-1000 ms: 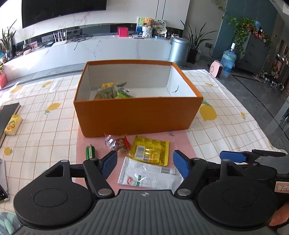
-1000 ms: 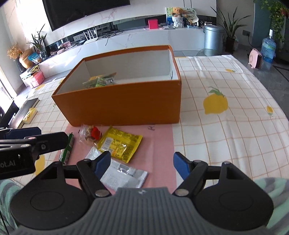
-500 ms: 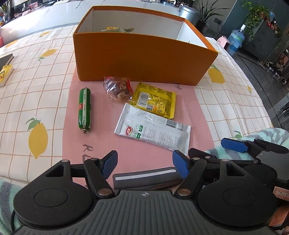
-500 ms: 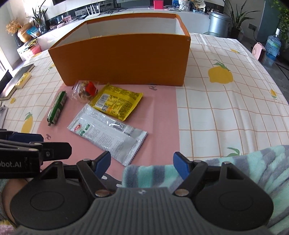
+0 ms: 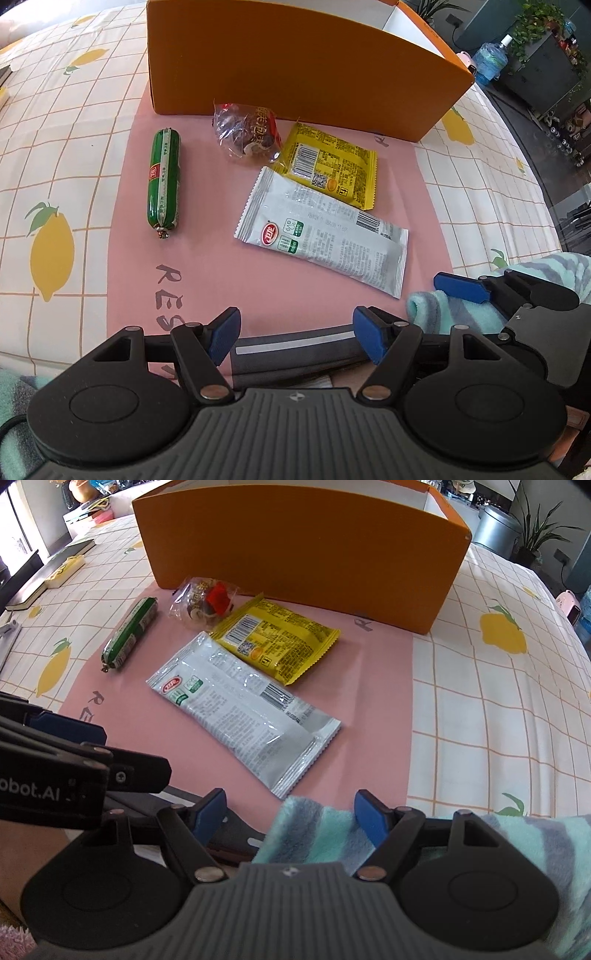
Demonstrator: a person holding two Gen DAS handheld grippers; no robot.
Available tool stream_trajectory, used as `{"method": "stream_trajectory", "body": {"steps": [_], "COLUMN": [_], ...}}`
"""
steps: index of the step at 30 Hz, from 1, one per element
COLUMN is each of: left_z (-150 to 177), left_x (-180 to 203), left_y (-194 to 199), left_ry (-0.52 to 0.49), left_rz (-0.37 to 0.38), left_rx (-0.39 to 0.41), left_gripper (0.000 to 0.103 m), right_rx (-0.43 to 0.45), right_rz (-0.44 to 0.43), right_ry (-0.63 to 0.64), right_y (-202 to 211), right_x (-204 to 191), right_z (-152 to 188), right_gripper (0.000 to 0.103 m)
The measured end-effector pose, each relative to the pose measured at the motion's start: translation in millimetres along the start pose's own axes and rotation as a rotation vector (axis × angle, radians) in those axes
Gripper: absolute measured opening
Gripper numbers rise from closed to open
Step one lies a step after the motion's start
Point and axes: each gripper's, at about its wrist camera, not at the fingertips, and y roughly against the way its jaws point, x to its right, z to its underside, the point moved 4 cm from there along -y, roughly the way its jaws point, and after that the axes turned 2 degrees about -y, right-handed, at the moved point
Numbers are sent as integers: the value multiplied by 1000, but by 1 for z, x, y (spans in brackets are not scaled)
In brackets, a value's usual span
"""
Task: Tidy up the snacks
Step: 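Move both tools back toward the remaining snacks, then grasp the green sausage with left tool while right tool grasps the white bar pack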
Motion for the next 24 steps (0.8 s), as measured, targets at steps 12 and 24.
{"method": "stream_trajectory", "body": {"steps": [12, 24], "left_z": [-10, -21], "left_x": [-10, -10], "left_y": [-9, -16], "left_ry": [43, 22], "left_rz": [59, 109], "left_rx": [64, 140], "left_gripper": [80, 38], "right_rx": [77, 99], "right_rz": [6, 17], "right_ry": [-58, -108], "right_y": [-4, -6], "right_x": [11, 23], "right_z": [-13, -23], "right_gripper": [64, 35]}}
